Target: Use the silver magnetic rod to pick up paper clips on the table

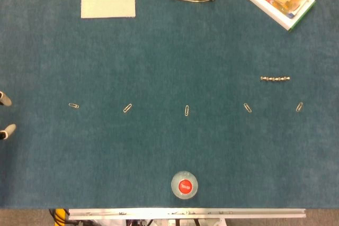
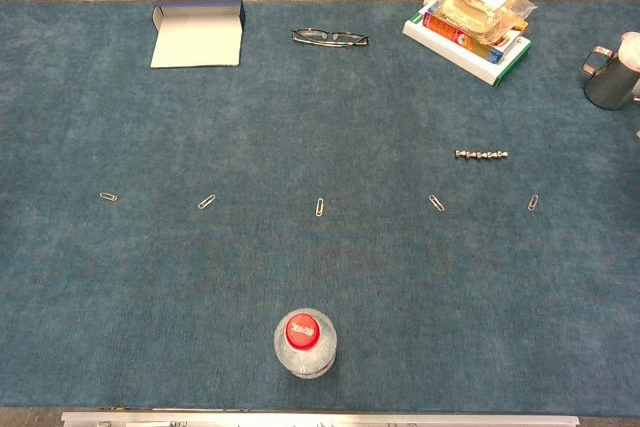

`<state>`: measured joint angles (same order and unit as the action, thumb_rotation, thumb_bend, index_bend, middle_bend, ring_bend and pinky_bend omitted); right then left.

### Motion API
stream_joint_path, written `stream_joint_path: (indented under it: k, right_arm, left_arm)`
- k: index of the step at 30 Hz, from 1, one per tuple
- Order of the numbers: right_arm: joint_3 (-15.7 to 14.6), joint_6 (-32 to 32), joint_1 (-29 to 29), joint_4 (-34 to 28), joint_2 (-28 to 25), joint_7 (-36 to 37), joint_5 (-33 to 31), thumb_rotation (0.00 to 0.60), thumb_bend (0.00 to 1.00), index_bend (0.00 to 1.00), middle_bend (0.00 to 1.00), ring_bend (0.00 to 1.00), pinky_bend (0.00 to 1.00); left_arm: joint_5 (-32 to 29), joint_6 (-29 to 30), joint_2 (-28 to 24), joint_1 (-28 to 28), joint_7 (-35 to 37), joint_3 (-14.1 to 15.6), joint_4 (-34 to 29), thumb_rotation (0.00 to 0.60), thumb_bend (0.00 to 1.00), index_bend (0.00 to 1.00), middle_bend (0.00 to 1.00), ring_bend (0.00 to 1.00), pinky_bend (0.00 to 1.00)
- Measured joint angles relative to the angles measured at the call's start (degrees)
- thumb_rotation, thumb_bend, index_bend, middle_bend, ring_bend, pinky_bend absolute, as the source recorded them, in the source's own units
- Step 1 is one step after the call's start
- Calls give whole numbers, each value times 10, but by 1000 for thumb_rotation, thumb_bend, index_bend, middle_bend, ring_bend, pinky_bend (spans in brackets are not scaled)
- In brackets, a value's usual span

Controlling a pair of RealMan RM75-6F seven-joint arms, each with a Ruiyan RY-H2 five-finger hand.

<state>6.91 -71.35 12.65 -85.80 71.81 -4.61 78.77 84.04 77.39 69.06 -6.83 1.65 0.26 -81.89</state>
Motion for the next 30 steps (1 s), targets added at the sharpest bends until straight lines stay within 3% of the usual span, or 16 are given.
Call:
stream_joint_path:
  k: [7,16,30]
  right_arm:
    - [18,47,35,2,29,-67,-63,600,183,450,89,0,84]
    - [33,77,71,8,73,-150,-135,600,182,450,78,0,78]
    - [24,98,110,40,131,-225,-175,600,224,487,74,0,77]
  left_arm:
    - [-9,-17,12,-3,37,-1,46,600,123,445,454,293,420]
    - [-9,-30,22,-7,83,0,93,600,122,447,456,293,420]
    - [-10,-43,29,-5,130,5,141,600,123,449,456,294,420]
